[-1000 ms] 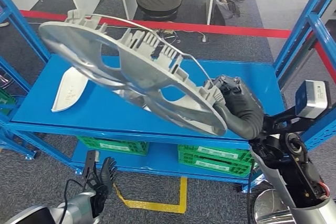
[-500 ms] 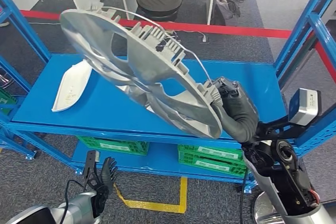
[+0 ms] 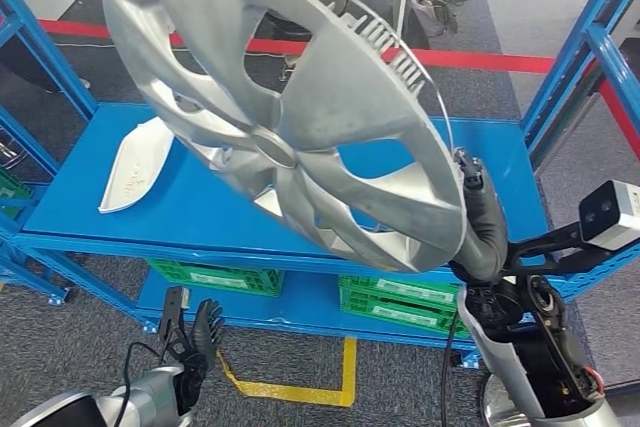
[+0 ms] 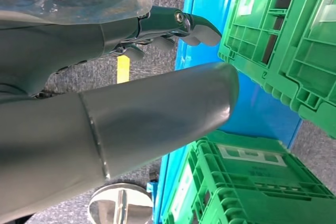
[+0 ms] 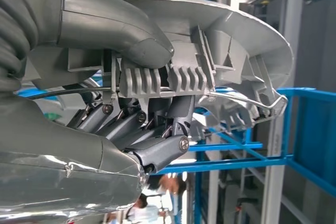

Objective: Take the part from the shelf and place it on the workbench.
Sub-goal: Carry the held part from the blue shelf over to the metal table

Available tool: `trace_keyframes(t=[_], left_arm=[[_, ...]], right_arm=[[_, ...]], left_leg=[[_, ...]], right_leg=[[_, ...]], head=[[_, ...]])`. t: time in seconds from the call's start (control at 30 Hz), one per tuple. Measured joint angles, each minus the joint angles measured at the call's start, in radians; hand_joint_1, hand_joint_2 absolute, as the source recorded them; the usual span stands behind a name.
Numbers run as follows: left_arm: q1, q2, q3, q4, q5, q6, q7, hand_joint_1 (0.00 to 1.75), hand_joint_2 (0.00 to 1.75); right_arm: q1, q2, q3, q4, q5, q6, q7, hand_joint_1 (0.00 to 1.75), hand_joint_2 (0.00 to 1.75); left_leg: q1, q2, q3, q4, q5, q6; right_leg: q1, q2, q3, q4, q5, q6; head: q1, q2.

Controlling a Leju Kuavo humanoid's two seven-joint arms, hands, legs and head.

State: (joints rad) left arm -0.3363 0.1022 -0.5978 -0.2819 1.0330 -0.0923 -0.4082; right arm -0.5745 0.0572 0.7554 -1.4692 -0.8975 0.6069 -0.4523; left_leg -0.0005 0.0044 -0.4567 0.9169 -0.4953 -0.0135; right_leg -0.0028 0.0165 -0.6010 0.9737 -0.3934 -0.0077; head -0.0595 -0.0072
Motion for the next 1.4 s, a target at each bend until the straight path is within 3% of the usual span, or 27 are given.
trace_keyframes(t=[0.9, 1.03, 1.13, 1.2, 1.27, 1.3, 1.33, 1.4], left_arm=[[0.0, 0.0, 0.0, 0.0, 0.0, 0.0, 0.0, 0.0, 0.0], [-0.001, 0.001, 0.0, 0.0, 0.0, 0.0, 0.0, 0.0, 0.0], [-0.002, 0.0, 0.0, 0.0, 0.0, 0.0, 0.0, 0.0, 0.0], [-0.002, -0.001, 0.0, 0.0, -0.001, 0.001, 0.001, 0.0, 0.0], [-0.001, -0.002, 0.0, 0.0, -0.002, 0.002, 0.003, 0.0, 0.0], [0.0, -0.002, 0.0, 0.0, -0.002, 0.003, 0.003, 0.0, 0.0], [0.0, -0.002, 0.0, 0.0, -0.003, 0.005, 0.003, 0.0, 0.0], [0.0, -0.002, 0.0, 0.0, -0.003, 0.008, 0.003, 0.0, 0.0]], right_arm=[[0.0, 0.007, -0.013, 0.026, 0.033, -0.014, 0.012, 1.75, 1.75], [0.0, 0.011, -0.013, 0.028, 0.034, -0.014, 0.012, 1.75, 1.75], [-0.001, 0.016, -0.014, 0.029, 0.035, -0.014, 0.012, 1.75, 1.75], [-0.002, 0.016, -0.014, 0.032, 0.035, -0.014, 0.013, 1.75, 1.75], [-0.001, 0.016, -0.014, 0.035, 0.036, -0.011, 0.013, 1.75, 1.75], [0.0, 0.016, -0.013, 0.037, 0.037, -0.01, 0.014, 1.75, 1.75], [0.001, 0.016, -0.013, 0.04, 0.038, -0.009, 0.015, 1.75, 1.75], [0.002, 0.016, -0.013, 0.044, 0.041, -0.009, 0.018, 1.75, 1.75]], left_leg=[[0.0, 0.0, 0.0, 0.0, 0.0, 0.0], [-0.004, 0.0, -0.007, 0.007, 0.002, 0.011], [0.004, 0.0, 0.011, -0.036, 0.027, 0.024], [0.01, -0.002, 0.024, -0.063, 0.041, 0.026], [0.011, -0.007, 0.025, -0.064, 0.041, 0.026], [0.012, -0.011, 0.026, -0.062, 0.039, 0.024], [0.014, -0.017, 0.027, -0.058, 0.035, 0.021], [0.022, -0.031, 0.03, -0.044, 0.021, 0.009]], right_leg=[[0.0, 0.0, 0.0, 0.0, 0.0, 0.0], [-0.006, 0.0, 0.0, -0.008, 0.008, 0.012], [-0.003, -0.003, -0.002, -0.017, 0.008, 0.023], [-0.004, -0.005, -0.041, 0.065, -0.036, 0.03], [-0.009, -0.007, -0.106, 0.206, -0.086, 0.039], [-0.012, -0.007, -0.127, 0.247, -0.089, 0.042], [-0.016, -0.008, -0.13, 0.249, -0.075, 0.046], [-0.023, -0.003, -0.081, 0.139, -0.008, 0.053]], head=[[0.0, 0.0], [-0.003, 0.0], [-0.003, 0.0], [0.004, 0.0], [0.009, 0.0], [0.01, 0.0], [0.01, 0.0], [0.011, 0.0]])
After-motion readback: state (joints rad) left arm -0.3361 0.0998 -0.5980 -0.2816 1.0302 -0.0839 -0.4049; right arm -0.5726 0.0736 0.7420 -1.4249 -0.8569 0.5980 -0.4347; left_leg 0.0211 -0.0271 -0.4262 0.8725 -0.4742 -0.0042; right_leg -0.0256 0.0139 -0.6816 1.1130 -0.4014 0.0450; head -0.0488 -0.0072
